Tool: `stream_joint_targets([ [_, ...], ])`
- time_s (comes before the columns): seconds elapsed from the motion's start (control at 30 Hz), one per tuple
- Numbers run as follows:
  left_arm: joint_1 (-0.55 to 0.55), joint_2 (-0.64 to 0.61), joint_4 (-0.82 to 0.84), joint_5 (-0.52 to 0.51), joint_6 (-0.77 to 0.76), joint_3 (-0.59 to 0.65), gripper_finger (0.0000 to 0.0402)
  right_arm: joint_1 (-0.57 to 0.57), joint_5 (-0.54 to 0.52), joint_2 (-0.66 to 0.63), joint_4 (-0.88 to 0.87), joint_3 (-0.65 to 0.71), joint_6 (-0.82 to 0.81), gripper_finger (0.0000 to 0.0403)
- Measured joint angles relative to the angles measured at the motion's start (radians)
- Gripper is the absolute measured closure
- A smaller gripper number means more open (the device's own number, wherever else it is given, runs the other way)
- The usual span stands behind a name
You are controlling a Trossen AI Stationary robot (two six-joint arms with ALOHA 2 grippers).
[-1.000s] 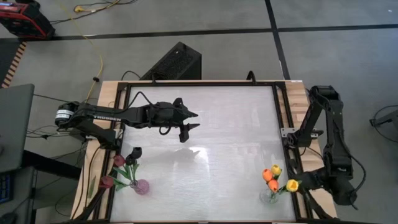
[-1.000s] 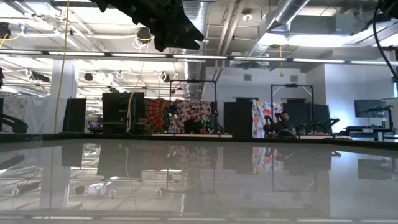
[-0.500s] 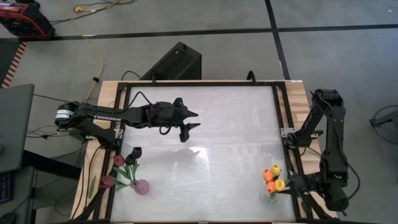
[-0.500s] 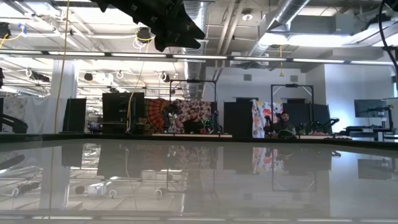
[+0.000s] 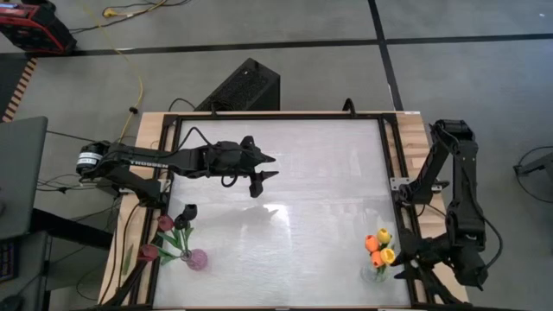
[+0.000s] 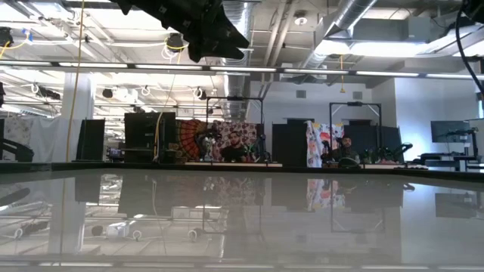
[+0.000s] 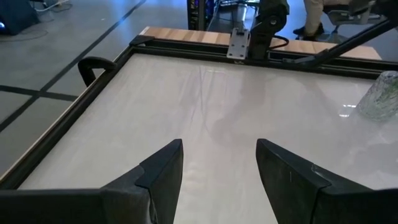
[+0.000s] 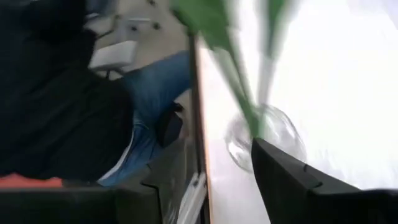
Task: Sort flowers into vase by color
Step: Return to Home Position
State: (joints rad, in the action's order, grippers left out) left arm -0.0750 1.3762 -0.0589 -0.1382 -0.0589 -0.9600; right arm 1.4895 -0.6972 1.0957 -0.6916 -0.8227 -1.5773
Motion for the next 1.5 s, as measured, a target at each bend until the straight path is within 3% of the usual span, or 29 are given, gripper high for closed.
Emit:
stream_joint_targets([
  [0.13, 0.000, 0.000, 0.001, 0.000, 0.021, 0.000, 0.0210, -0.008, 0.059, 0.000, -0.170, 0.000, -0.232, 0.0203],
  [0.27, 0.000, 0.000, 0.018, 0.000, 0.048, 0.000, 0.0210, -0.036, 0.168, 0.003, -0.359, 0.000, -0.355, 0.0221],
  [0.47, 0.000, 0.000, 0.075, 0.000, 0.051, 0.000, 0.0210, -0.142, 0.164, 0.003, -0.735, 0.000, -0.473, 0.0250],
  [0.57, 0.000, 0.000, 0.103, 0.000, 0.058, 0.000, 0.0210, -0.235, 0.151, 0.000, -0.829, 0.001, -0.481, 0.0262],
  [0.83, 0.000, -0.141, 0.279, -0.078, 0.079, -0.001, 0.0210, -0.579, -0.060, -0.029, -0.712, 0.001, -0.084, 0.0283],
  [1.0, 0.000, -0.263, 0.375, -0.084, 0.134, -0.001, 0.0210, -0.826, -0.115, -0.029, -0.553, 0.001, 0.226, 0.0302],
  [1.23, -0.014, -0.376, 0.470, -0.086, 0.197, 0.000, 0.0210, -1.093, -0.090, -0.029, -0.147, 0.001, 0.847, 0.0355],
  [1.37, -0.058, -0.448, 0.371, -0.087, 0.217, 0.110, 0.0210, -1.209, -0.076, -0.029, 0.023, 0.001, 1.108, 0.0387],
  [1.5, -0.128, -0.559, 0.185, -0.086, 0.224, 0.306, 0.0210, -1.347, 0.131, -0.029, 0.179, 0.001, 1.339, 0.0387],
])
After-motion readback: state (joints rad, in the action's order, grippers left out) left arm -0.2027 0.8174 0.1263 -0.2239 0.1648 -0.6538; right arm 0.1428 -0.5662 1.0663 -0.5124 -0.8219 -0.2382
